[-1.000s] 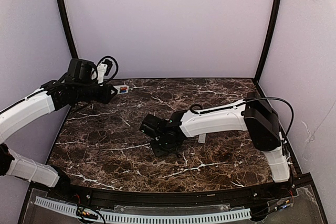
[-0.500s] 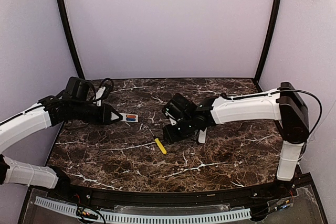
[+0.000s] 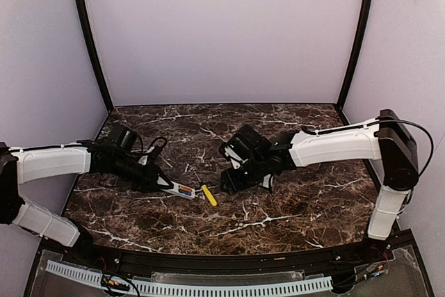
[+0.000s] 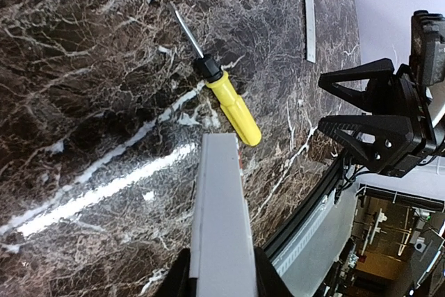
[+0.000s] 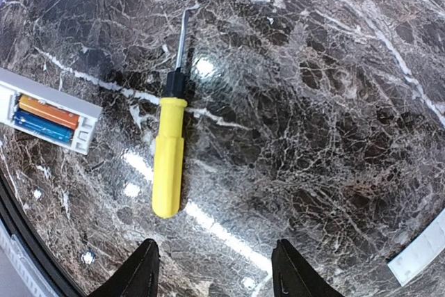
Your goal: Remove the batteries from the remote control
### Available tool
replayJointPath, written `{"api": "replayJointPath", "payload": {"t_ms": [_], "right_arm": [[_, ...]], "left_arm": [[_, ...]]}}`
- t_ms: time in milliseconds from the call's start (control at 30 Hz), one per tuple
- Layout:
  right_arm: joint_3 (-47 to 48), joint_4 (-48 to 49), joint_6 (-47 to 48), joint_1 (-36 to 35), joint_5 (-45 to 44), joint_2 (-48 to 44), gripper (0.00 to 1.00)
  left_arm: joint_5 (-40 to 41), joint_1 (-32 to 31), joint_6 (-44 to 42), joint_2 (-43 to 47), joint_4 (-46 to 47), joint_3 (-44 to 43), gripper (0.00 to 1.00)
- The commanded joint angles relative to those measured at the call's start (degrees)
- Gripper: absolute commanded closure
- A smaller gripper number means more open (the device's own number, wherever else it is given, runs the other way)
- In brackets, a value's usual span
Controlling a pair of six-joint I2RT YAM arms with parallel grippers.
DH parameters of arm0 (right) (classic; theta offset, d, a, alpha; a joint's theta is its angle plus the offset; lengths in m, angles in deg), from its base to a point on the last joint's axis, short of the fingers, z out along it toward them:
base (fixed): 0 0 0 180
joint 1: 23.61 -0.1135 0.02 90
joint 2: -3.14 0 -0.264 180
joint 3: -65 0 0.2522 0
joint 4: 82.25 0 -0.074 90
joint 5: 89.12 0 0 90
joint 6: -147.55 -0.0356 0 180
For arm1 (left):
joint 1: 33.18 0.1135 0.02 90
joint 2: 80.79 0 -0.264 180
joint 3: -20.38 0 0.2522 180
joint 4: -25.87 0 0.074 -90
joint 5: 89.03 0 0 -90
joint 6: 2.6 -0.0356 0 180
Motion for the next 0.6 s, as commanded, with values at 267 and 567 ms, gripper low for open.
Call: {"api": "replayJointPath", "payload": {"t_ms": [267, 567], "right_arm": [[-3.6, 4.1, 1.6, 0.4, 4.0, -4.1, 0.45], [-2.7, 6.0, 6.1, 0.4, 5.5, -1.0, 0.46]], "left_arm": [[-4.2, 1.1, -3.5, -11.4, -0.4, -3.1, 0.78], [4.4, 2.7, -6.0, -11.1, -6.7, -3.7, 0.38]]}}
